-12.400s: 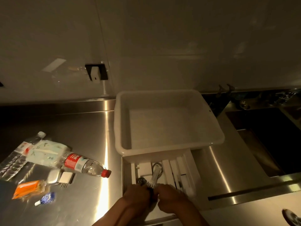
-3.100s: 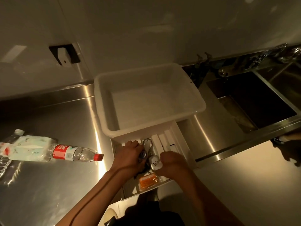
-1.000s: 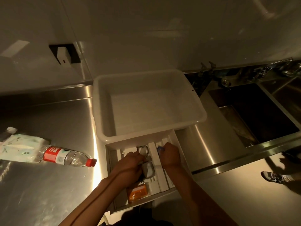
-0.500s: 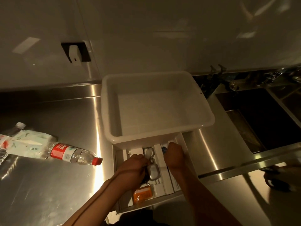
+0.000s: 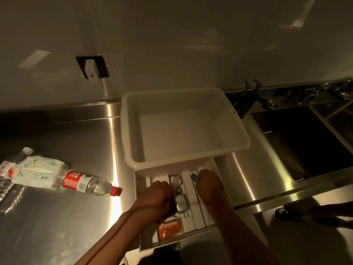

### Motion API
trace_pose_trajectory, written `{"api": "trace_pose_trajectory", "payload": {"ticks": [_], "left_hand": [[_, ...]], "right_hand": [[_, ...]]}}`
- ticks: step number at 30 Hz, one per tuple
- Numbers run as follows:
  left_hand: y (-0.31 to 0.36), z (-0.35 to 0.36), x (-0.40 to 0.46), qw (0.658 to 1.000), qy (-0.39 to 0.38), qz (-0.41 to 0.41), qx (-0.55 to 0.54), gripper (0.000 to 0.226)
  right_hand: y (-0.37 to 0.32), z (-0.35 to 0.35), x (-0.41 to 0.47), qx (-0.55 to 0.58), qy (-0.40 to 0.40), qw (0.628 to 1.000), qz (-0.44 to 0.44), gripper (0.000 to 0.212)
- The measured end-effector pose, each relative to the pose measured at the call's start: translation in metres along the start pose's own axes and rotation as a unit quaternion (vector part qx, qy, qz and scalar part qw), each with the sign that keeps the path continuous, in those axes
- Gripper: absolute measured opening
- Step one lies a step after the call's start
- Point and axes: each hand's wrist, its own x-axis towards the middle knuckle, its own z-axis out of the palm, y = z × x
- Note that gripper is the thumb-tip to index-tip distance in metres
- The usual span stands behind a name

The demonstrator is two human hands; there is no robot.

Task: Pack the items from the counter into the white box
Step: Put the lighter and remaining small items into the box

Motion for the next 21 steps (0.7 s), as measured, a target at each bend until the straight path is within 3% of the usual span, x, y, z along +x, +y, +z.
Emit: {"api": "trace_pose_trajectory", "payload": {"ticks": [3, 7, 12, 21], "left_hand": [[-0.004, -0.005, -0.004, 1.0, 0.013, 0.003, 0.017, 0.03], [-0.01, -0.014, -0.007, 0.997, 0.048, 0.026, 0.047, 0.026], [-0.02, -0.024, -0.014, 0.993, 0.1, 0.043, 0.052, 0.031], [-0.067, -0.064, -0.059, 0.978, 0.193, -0.029, 0.08, 0.029]], "right_hand": [[-0.002, -0.005, -0.006, 0.032, 0.02, 0.999, 0.005, 0.025], [-0.016, -0.009, -0.016, 0.092, 0.044, 0.994, -0.037, 0.005], [-0.047, -0.014, -0.031, 0.159, 0.061, 0.982, -0.081, 0.04], [-0.132, -0.021, -0.054, 0.111, 0.13, 0.955, -0.241, 0.034]]}}
